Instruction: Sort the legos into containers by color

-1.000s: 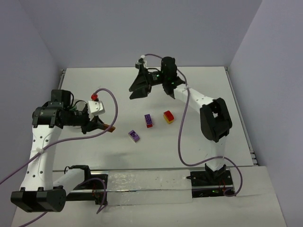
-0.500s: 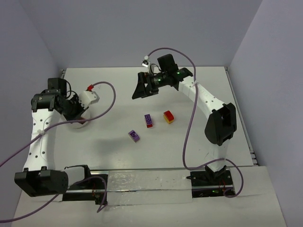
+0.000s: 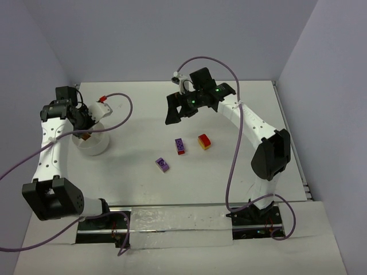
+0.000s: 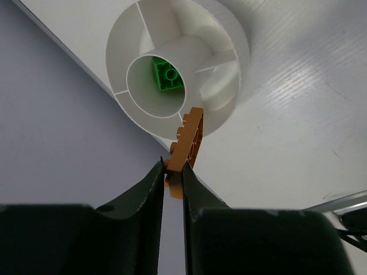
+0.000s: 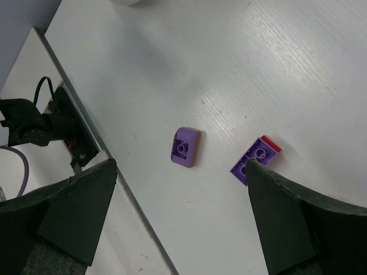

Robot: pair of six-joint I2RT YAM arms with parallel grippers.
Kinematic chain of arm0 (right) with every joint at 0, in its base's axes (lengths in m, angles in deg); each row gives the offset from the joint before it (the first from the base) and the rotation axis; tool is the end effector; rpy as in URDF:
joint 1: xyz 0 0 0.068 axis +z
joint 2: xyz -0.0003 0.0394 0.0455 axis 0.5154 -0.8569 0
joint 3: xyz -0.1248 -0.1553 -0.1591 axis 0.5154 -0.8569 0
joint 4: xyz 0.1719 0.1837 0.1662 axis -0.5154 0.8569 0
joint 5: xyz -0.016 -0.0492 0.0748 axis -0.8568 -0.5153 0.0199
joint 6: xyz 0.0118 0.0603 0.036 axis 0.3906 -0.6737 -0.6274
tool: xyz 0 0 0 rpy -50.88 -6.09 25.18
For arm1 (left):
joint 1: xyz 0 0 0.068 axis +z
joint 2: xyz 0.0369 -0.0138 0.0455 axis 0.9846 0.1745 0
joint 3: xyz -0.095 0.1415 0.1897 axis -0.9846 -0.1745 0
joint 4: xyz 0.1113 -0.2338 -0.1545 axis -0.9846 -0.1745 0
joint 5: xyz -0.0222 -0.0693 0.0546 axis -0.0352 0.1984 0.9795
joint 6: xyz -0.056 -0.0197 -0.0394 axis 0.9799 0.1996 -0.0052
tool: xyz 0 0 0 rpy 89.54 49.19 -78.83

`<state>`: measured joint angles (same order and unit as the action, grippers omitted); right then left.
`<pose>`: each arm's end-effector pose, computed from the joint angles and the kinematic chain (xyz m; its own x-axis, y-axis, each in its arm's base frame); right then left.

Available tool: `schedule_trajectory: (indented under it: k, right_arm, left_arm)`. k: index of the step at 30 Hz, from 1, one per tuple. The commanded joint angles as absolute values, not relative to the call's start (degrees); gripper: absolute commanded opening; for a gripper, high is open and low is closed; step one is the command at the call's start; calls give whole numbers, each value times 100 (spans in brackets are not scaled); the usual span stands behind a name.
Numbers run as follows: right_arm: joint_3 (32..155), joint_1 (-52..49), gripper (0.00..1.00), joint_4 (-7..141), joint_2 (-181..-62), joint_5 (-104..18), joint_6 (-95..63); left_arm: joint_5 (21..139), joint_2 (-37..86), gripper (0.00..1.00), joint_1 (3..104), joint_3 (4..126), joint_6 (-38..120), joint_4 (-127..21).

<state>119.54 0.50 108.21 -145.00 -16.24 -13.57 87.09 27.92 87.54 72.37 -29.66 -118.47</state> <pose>0.3734 0.2684 0.3111 -0.6569 -0.3311 -0.6774 -0.7278 0.5131 0.4549 0.3163 0.0406 0.3011 -0.5577 0.7888 -0.2584 0.6893 0.6135 0.3853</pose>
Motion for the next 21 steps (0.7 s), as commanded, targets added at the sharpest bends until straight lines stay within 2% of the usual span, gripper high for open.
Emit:
schedule_trajectory:
  k: [1, 21]
  right_arm:
    - [11913, 79, 100, 10885, -14249, -1800, -1141]
    - [11781, 79, 100, 10894, -14408, -1782, -1052]
  left_arm:
    - [8819, 2890, 0, 8786, 7131, -3051, -11276]
    - [8706, 3450, 1, 9777, 7527, -3544, -11520]
